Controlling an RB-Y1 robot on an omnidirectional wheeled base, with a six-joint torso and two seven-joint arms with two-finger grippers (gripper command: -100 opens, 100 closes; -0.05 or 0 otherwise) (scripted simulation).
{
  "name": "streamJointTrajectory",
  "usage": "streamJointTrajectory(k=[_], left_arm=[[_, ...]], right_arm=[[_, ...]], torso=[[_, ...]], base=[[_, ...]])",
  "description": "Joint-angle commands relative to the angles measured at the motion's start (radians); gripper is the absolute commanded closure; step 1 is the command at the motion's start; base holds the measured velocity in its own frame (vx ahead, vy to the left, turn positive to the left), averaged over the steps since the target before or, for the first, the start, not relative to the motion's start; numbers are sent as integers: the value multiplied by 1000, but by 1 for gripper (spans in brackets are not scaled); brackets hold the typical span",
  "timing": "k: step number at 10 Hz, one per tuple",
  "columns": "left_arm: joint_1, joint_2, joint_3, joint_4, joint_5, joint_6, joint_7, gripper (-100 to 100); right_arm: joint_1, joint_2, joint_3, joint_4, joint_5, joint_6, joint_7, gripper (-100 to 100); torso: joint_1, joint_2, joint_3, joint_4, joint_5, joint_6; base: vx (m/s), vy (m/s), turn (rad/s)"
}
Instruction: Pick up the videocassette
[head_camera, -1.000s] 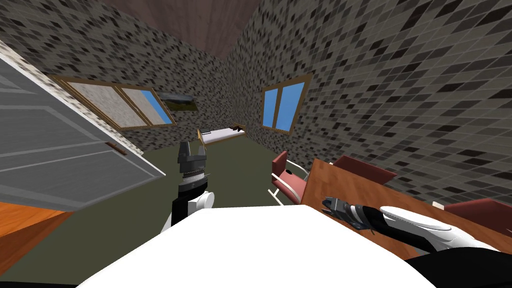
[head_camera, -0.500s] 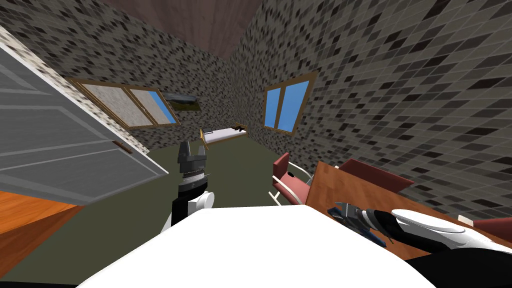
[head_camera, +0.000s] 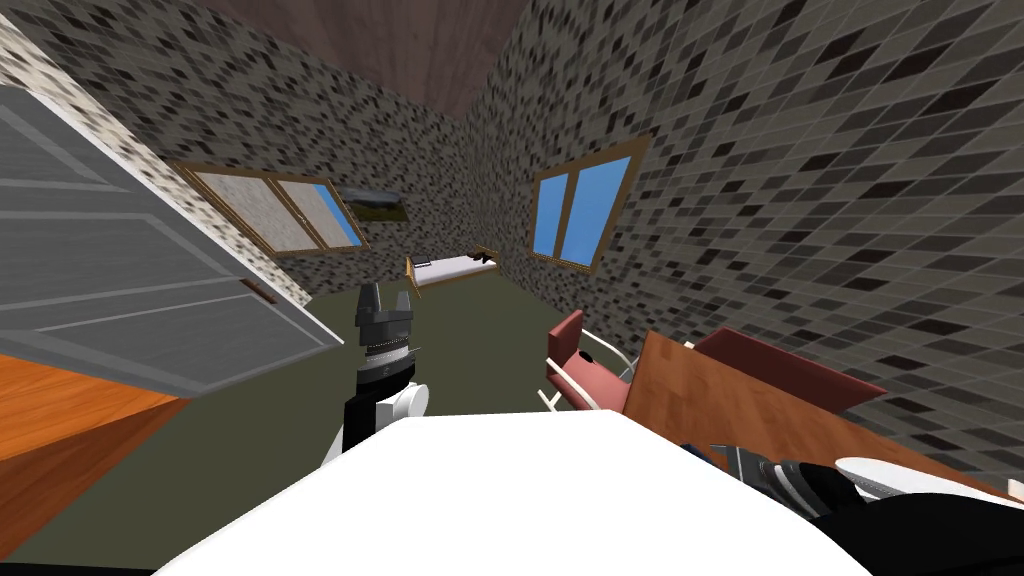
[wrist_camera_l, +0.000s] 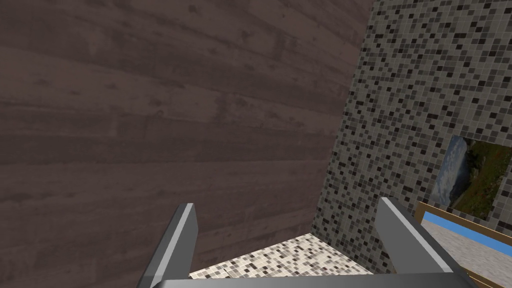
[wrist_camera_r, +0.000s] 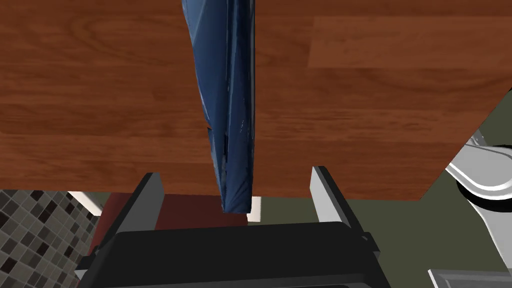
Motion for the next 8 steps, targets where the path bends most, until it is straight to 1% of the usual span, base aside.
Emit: streamJointTrajectory(k=[1,3,4,5,6,7,8], left_arm=[[0,0,0,0,0,0,0,0],[0,0,0,0,0,0,0,0],[0,0,0,0,0,0,0,0],[0,0,0,0,0,0,0,0],[0,0,0,0,0,0,0,0],[0,0,0,0,0,0,0,0],[0,0,0,0,0,0,0,0]], right_arm=[[-24,5,25,43,13,-23,-7,-100],[-10,12,74,75,25,-26,-14,-100],[-5,16,90,85,28,-27,-16,-100],[-16,20,80,91,29,-33,-12,-100],[-15,20,82,92,29,-34,-13,0],[-21,38,88,109,27,-30,-29,-100],[-27,56,93,126,25,-25,-45,-100]], torso=[[0,0,0,0,0,0],[1,2,1,0,0,0],[0,1,1,0,0,0],[0,1,1,0,0,0],[1,2,1,1,0,0],[2,3,2,1,0,0],[2,5,3,1,0,-1]], base=[[32,-16,25],[40,-25,58],[52,-38,44],[23,-18,6],[0,0,0],[-39,-6,216],[-125,-20,371]])
